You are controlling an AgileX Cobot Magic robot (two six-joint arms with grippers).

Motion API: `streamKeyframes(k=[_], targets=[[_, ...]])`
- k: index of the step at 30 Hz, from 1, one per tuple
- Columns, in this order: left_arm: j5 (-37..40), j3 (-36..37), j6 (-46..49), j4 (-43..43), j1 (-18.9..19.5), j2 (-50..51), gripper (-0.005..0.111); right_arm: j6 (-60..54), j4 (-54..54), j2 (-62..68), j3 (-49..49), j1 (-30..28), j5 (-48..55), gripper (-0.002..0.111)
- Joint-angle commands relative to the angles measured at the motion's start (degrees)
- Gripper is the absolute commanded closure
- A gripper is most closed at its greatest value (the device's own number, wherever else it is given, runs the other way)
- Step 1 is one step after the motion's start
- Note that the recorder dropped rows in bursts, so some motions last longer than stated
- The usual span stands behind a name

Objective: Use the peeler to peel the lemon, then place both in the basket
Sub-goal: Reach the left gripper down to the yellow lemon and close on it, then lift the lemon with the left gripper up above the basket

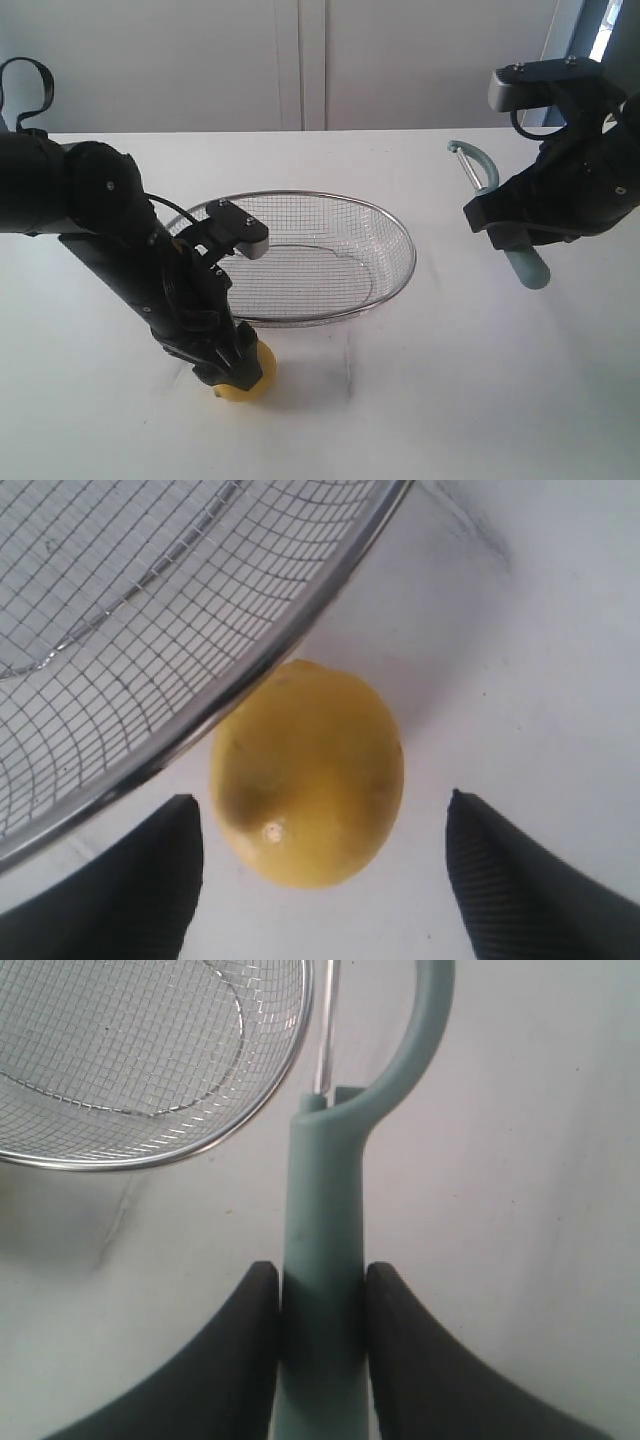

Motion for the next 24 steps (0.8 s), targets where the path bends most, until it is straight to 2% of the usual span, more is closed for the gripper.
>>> streamKeyframes(k=[1, 24], targets=[[-0.7, -0.3, -0.2, -0.8, -0.3, 2.0, 0.035, -0.1, 0.1, -0.5, 0.2, 0.1, -0.7, 0.108], [-3.4, -0.3, -0.2, -1.5, -0.3, 6.2, 0.035, -0.1, 0.1, -0.5, 0.2, 0.1, -0.7, 0.108]])
